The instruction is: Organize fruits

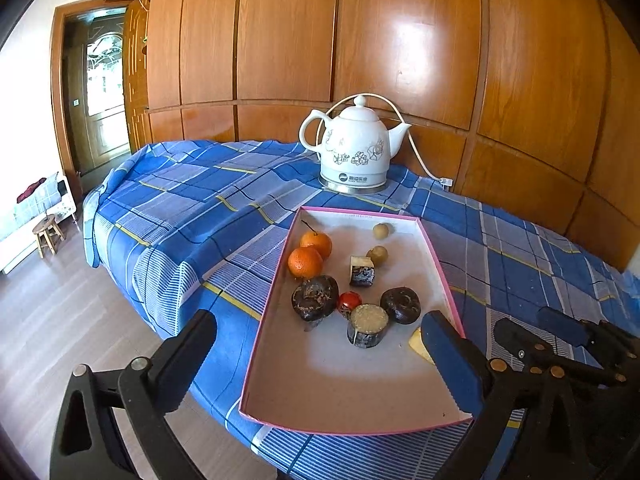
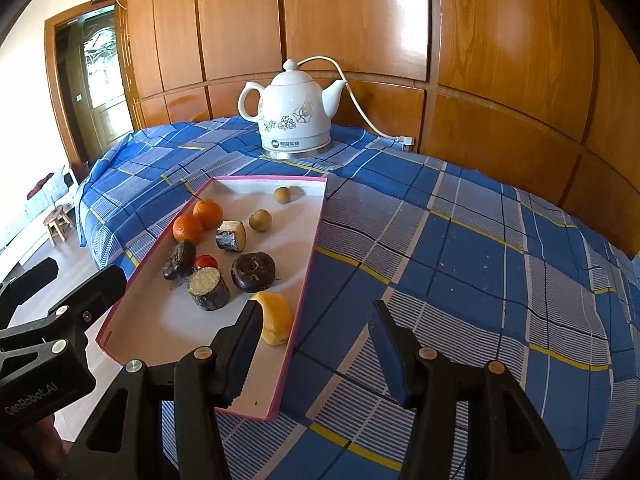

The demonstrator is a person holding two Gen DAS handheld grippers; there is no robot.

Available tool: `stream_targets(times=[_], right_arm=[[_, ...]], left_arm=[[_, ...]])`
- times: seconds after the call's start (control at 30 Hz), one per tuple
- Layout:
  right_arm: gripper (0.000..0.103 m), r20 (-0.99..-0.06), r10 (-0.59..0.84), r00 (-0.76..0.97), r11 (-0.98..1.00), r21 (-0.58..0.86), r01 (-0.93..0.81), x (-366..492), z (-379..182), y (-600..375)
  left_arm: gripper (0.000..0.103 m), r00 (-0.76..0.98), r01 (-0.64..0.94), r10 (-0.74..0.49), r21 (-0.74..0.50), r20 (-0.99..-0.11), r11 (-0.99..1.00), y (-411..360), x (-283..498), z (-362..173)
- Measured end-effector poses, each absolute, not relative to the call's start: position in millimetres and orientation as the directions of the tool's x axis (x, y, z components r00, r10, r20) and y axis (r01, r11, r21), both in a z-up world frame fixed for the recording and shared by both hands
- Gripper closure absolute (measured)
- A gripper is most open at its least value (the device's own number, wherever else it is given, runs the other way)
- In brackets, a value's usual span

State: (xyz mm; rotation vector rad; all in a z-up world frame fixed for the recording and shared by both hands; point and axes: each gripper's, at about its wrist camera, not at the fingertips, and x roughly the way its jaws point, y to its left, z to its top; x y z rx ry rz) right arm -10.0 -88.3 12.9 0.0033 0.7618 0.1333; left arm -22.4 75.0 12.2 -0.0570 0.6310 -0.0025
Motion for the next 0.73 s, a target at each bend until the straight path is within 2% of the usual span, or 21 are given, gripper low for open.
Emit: stream_targets(times=[0.73], right_arm=[[0.048,-0.69,0.131,0.712,0.989,0.044,-0.139,-9.1,12.9,-85.7]], left_arm=[[0.0,0.819,-0.013,-0.021,-0.054,-0.573,0.998,77.2,-22.9,14.9]])
